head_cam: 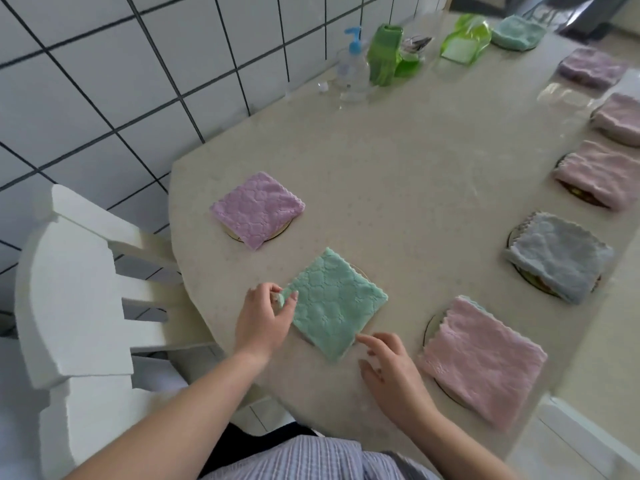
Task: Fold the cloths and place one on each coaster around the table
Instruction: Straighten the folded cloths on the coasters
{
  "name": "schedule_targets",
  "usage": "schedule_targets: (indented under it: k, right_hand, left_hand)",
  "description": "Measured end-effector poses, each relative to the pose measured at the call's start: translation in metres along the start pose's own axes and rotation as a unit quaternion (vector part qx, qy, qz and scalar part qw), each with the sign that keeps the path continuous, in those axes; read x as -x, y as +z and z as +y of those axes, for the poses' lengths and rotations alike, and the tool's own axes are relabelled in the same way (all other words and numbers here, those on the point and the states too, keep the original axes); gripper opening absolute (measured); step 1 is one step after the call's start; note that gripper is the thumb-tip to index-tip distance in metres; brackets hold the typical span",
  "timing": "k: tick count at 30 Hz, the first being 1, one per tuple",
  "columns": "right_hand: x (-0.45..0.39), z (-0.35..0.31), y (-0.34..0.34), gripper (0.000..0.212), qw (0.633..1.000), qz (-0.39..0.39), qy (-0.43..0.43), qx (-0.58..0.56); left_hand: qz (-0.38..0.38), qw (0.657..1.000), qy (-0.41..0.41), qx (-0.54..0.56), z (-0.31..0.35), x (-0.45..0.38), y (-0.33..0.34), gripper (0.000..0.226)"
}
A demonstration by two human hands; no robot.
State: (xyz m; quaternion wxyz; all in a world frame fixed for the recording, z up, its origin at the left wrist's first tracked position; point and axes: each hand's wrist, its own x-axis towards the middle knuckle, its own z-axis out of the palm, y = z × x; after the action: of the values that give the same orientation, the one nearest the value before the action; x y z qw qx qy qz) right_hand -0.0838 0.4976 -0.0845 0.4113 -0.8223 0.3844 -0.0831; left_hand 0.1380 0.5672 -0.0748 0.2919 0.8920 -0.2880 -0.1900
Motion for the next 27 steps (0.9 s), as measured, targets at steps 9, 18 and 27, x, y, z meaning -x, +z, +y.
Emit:
schedule_targets:
  k: [9,18,27]
  right_hand:
    - [-0.026,-0.012,0.005,0.066,0.956,-0.012,-0.039,0.29]
    - [-0.028,-0.008,0.003,0.076,0.943,-0.013,0.013,0.333]
    - [-0.103,-0.056,0.004,0.029,0.992,0.122,-0.037,0.017]
  left_hand:
    - [-0.07,0.821,0.496,-0.273,0.011,-0.027,0.035,0.064]
    - [-0.137,0.842,0.463,-0.239,-0.022,-0.057,0.028,0.068]
    - [0.087,0.968,0.011,0.235,-0.004,-0.133,-0.034,0.012]
